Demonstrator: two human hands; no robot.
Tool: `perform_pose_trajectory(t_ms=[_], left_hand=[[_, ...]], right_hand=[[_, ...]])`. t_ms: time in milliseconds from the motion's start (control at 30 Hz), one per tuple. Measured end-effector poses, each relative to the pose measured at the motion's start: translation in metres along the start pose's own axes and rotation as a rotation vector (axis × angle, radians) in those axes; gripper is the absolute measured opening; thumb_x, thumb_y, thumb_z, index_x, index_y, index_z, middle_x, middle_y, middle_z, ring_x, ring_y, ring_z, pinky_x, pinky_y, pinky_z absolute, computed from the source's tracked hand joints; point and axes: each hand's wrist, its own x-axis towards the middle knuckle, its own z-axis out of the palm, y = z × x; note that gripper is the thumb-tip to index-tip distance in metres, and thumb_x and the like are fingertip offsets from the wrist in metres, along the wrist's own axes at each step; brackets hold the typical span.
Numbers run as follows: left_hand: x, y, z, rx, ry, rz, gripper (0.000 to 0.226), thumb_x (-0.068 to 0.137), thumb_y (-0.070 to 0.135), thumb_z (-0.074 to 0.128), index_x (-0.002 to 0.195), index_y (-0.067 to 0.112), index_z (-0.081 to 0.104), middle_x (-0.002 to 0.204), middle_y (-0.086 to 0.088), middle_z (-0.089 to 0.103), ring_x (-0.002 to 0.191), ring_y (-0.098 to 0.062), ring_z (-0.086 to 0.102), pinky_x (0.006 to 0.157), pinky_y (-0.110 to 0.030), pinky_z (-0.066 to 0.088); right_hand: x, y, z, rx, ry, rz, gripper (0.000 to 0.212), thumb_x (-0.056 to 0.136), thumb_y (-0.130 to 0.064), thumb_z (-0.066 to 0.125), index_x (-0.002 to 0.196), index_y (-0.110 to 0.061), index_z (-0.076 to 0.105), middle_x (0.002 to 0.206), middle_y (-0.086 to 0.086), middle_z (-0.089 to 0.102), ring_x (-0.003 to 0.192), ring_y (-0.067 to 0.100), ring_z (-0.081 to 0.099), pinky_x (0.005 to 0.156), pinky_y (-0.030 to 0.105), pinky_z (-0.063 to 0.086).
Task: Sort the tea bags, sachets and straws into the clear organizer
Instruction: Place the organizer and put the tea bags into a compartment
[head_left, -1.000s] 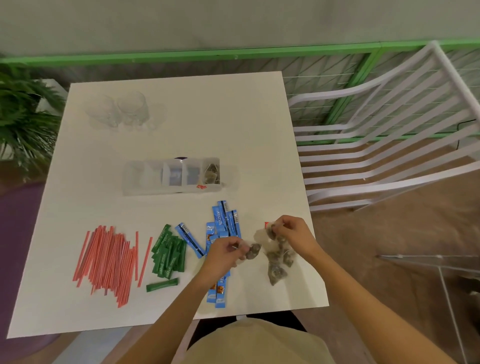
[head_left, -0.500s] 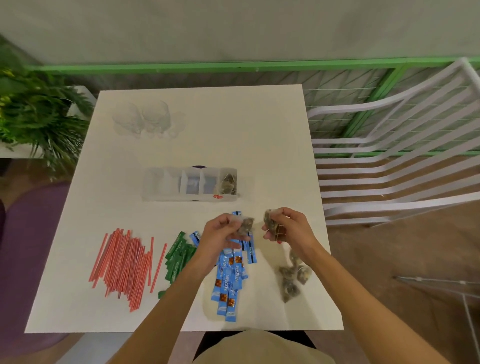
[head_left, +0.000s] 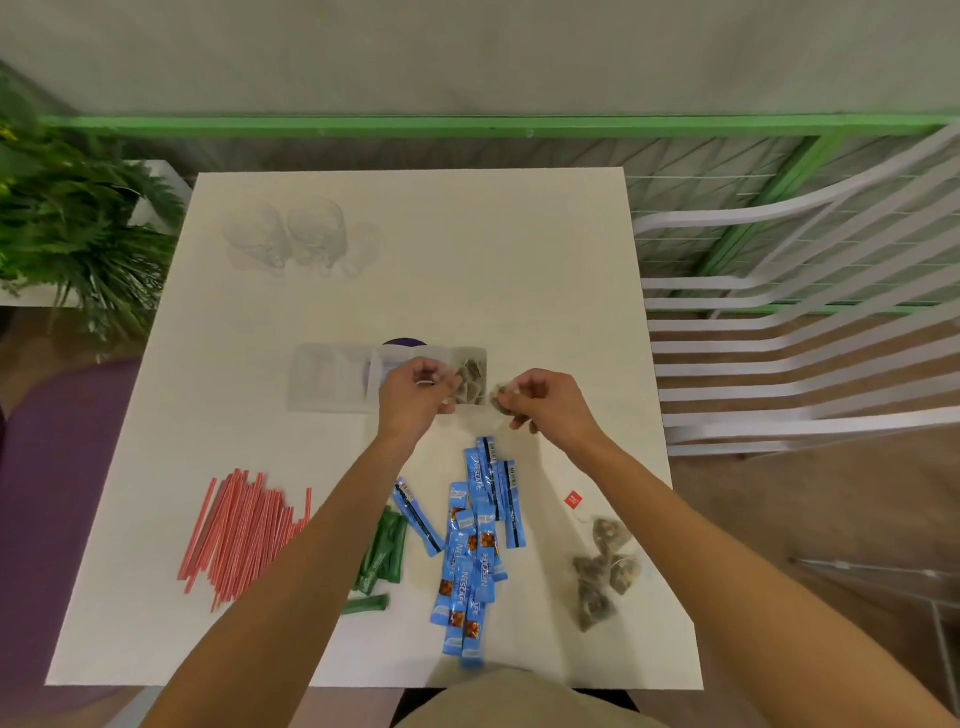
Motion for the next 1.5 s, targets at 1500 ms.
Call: perform_pose_trajectory(t_ms=[1500], left_hand=[[-0.005, -0.026, -0.011, 0.777, -0.08, 0.434, 0.017, 0.093, 0.027, 0.059, 0.106, 0.031, 0.069, 0.074, 0.011, 0.06, 0.057, -0.006, 0.05, 0.059, -0.026, 0.048]], right_hand=[[0.043, -0.006, 0.016, -0.782, -0.101, -0.308, 0.037, 0.088, -0.032, 0.066, 0.124, -0.022, 0.064, 0.106, 0.008, 0.057, 0.092, 0.024, 0.06, 0.078, 0.033, 0.049]])
